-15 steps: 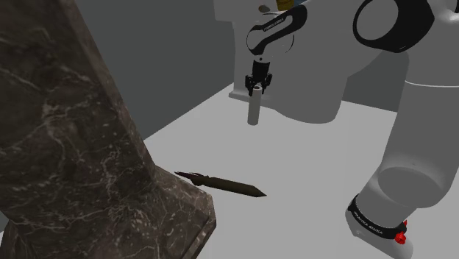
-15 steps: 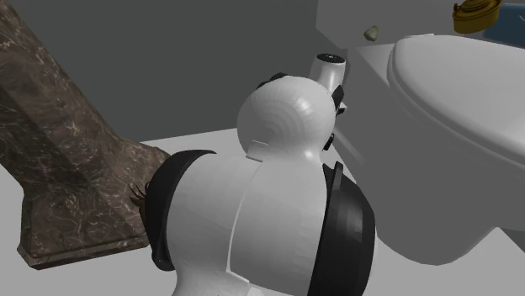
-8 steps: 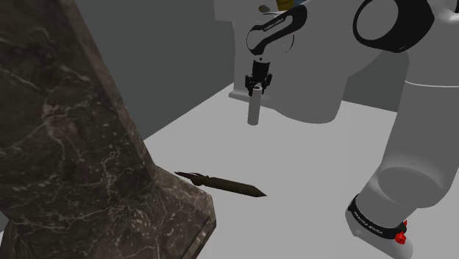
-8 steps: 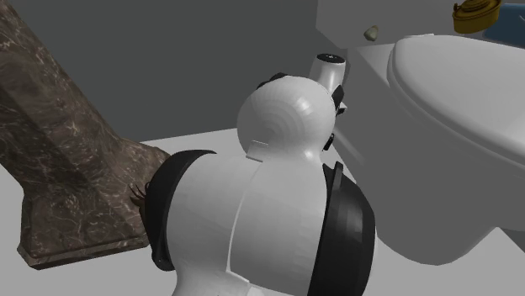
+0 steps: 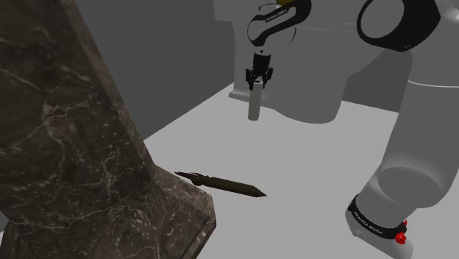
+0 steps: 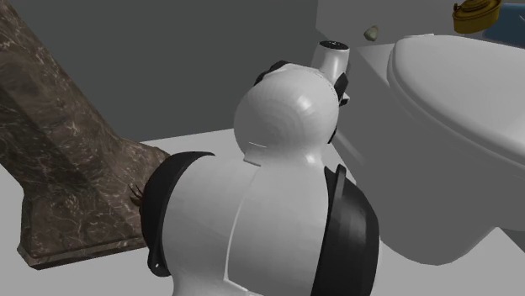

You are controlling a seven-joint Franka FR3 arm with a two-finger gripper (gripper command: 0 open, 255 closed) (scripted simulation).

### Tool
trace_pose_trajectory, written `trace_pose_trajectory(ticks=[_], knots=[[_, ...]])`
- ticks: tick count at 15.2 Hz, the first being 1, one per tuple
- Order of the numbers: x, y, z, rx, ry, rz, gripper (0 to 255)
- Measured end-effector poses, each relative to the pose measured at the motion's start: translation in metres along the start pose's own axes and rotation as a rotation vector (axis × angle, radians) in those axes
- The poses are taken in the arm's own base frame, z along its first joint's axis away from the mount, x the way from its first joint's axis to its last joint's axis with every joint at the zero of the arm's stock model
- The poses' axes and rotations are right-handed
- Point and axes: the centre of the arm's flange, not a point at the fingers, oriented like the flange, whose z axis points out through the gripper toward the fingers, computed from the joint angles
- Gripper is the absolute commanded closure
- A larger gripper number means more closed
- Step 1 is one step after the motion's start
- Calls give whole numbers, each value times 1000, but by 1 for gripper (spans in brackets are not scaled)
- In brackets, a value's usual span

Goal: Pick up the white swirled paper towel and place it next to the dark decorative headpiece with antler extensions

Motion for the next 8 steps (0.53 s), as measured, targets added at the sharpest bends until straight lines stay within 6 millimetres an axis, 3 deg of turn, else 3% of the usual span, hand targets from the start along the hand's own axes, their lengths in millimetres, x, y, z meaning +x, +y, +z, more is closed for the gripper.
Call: trace_pose_trajectory(ticks=[8], knots=[[2,-2,-42,0,0,0,255]])
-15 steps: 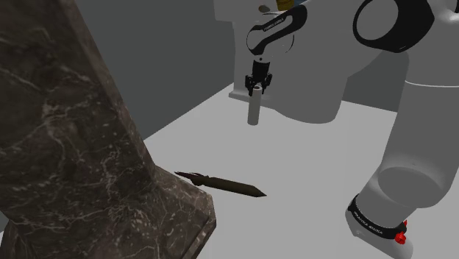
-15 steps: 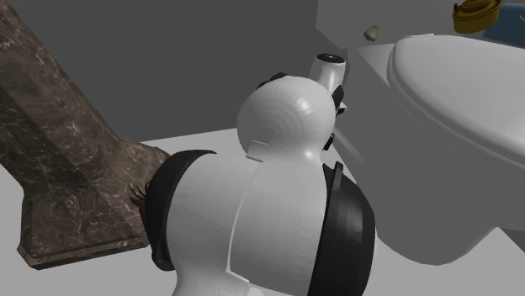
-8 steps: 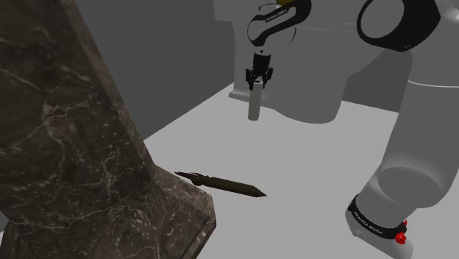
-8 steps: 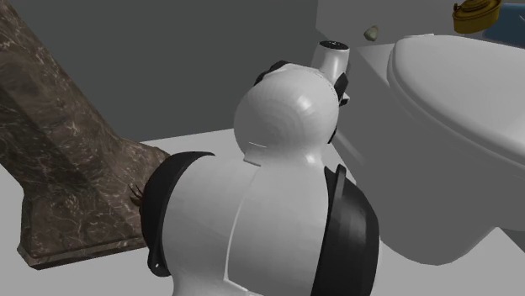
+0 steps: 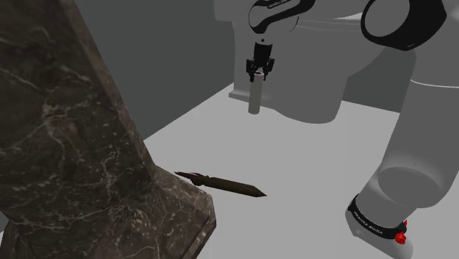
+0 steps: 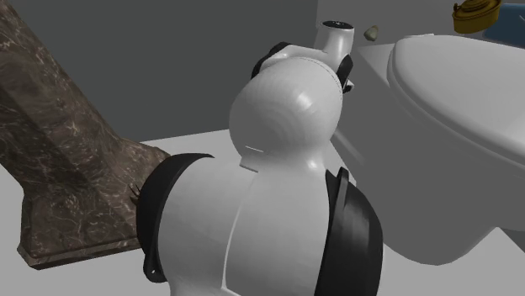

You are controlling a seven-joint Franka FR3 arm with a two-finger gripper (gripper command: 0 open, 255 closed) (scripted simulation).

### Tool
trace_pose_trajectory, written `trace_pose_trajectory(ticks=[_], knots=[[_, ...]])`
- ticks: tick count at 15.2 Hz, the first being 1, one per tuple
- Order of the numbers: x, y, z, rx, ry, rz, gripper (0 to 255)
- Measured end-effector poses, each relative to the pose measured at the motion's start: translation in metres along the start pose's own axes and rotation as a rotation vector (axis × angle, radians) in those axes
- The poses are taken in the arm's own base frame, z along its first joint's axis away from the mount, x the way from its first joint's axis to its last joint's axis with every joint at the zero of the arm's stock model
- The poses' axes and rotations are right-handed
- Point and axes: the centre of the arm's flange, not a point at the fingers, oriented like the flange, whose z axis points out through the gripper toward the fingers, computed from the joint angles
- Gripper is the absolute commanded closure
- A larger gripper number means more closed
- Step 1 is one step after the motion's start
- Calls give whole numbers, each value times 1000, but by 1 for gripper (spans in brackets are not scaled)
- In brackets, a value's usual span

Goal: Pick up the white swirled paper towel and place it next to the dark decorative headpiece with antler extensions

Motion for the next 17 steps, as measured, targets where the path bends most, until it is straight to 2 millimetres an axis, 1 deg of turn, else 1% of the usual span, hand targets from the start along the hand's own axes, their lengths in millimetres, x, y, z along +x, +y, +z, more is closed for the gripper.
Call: trace_pose_trajectory(ticks=[17], knots=[[3,-3,-90,0,0,0,255]])
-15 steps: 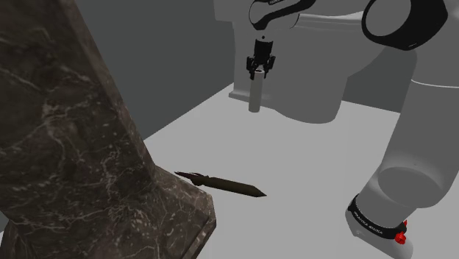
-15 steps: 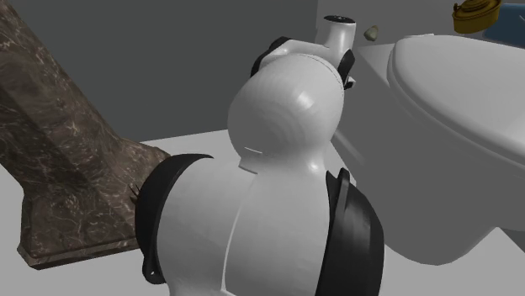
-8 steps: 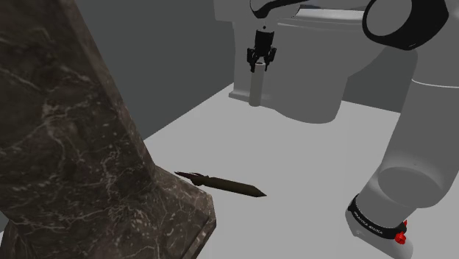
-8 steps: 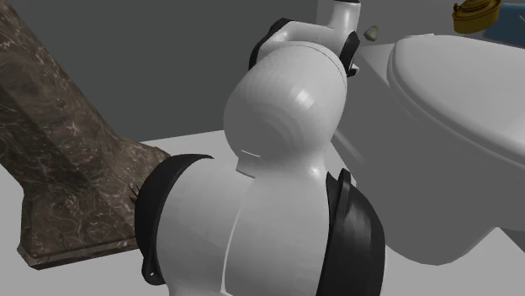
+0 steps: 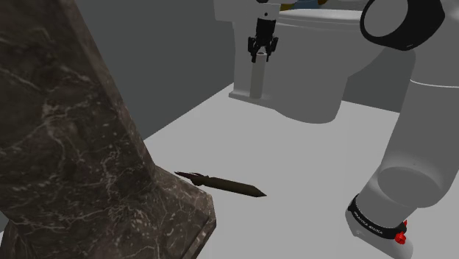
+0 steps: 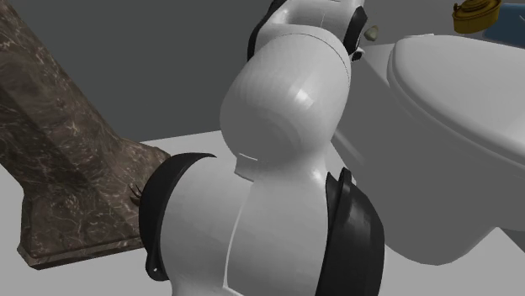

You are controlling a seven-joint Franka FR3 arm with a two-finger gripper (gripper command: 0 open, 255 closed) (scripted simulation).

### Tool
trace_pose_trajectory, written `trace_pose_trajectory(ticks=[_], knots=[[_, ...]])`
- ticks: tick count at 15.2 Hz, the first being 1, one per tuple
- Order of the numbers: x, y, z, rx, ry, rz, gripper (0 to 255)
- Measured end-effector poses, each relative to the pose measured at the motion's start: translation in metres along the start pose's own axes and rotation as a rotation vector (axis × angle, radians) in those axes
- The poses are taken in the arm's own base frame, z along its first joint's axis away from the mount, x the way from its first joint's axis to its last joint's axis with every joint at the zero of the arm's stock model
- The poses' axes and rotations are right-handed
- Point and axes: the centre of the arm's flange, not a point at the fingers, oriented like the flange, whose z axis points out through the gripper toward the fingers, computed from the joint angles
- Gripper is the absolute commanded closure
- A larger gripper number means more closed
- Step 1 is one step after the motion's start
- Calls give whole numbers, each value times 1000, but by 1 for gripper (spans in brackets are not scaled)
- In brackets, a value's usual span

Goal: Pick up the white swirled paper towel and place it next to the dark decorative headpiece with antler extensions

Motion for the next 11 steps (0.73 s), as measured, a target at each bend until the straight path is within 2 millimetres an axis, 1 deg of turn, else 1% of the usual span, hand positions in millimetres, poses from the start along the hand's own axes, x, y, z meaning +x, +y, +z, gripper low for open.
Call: trace_pose_trajectory(ticks=[11], knots=[[3,-2,-57,0,0,0,255]])
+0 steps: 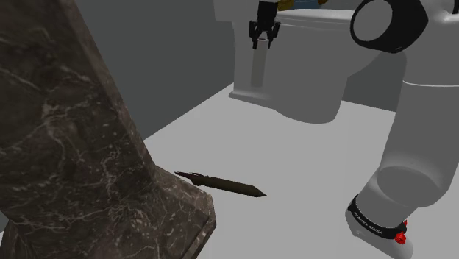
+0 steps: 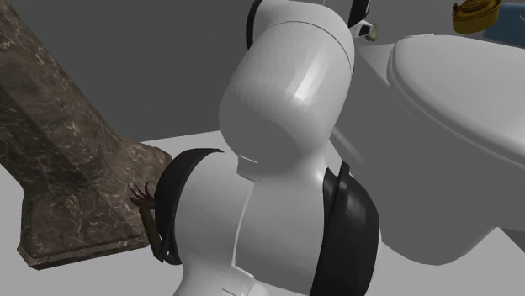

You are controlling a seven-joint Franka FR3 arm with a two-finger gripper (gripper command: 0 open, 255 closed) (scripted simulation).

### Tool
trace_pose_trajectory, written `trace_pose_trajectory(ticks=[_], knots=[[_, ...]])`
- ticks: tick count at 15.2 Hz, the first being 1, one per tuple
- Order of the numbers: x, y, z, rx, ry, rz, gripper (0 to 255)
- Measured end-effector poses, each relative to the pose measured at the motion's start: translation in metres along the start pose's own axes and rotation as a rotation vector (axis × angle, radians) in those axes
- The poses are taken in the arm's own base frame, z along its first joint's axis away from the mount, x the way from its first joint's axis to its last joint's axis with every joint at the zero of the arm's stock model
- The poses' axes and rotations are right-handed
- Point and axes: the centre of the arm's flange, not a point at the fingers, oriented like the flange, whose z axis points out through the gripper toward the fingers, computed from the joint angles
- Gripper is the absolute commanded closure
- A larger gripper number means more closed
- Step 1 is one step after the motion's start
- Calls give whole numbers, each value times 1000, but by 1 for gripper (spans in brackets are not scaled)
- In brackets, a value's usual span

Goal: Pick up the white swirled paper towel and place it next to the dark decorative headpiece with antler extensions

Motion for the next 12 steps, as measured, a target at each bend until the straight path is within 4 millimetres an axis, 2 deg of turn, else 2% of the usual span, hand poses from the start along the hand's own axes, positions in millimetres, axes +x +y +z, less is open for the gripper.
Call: trace_pose_trajectory(ticks=[11,12], knots=[[3,-2,-58,0,0,0,255],[-1,-8,-59,0,-1,0,255]])
